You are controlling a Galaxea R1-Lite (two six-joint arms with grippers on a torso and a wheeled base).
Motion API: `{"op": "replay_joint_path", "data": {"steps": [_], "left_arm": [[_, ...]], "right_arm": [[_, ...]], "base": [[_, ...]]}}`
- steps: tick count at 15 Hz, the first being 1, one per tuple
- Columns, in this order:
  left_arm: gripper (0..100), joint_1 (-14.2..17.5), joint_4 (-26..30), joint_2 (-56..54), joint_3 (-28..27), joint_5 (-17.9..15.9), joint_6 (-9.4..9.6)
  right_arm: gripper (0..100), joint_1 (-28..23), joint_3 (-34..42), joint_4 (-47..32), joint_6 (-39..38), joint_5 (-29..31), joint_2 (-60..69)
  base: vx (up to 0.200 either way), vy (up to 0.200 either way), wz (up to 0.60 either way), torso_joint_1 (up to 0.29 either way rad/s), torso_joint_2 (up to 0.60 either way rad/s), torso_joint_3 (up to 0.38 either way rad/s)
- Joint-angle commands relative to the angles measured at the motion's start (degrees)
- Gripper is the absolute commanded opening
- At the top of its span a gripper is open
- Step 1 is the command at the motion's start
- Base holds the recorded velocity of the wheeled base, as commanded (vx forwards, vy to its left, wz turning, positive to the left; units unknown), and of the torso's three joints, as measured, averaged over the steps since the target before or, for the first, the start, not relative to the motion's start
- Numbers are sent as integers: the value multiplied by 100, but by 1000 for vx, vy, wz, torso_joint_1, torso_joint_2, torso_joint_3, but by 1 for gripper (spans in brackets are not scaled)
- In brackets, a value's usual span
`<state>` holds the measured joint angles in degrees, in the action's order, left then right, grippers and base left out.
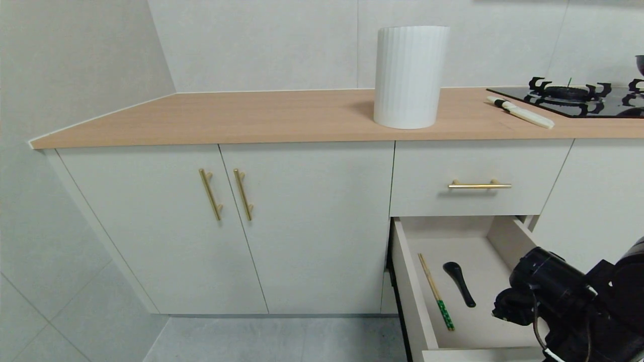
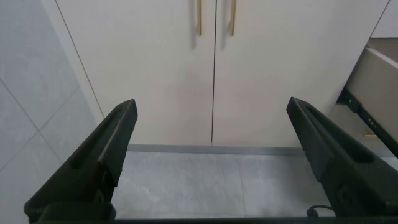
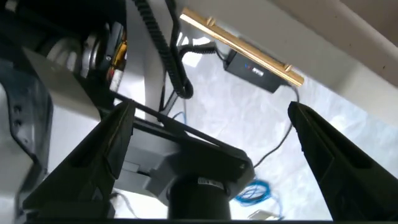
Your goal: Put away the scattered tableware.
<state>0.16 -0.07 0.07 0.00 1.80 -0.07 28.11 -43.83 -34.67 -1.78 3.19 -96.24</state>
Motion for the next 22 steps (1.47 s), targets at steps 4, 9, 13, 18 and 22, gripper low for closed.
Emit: {"op": "replay_joint_path", "data": {"steps": [4,9,13,18,22], "left_arm": [[100,2,-1,1,0,4,-1],[100,2,-1,1,0,4,-1],[100,2,-1,1,0,4,-1],[100,2,-1,1,0,4,-1],[100,2,-1,1,0,4,-1]], "right_arm": [[100,-7,-276,-31,-560,252,-395],[100,-60,-548,-40,-1140,454,-659],[100,-280,-733,-31,-1272,542,-711],[100,-588,-733,373,-1281,893,-791],[100,-851,-698,892,-1281,902,-764]], "base": [[0,0,0,0,0,0],[0,0,0,0,0,0],[0,0,0,0,0,0],[0,0,0,0,0,0],[0,0,0,0,0,0]]}}
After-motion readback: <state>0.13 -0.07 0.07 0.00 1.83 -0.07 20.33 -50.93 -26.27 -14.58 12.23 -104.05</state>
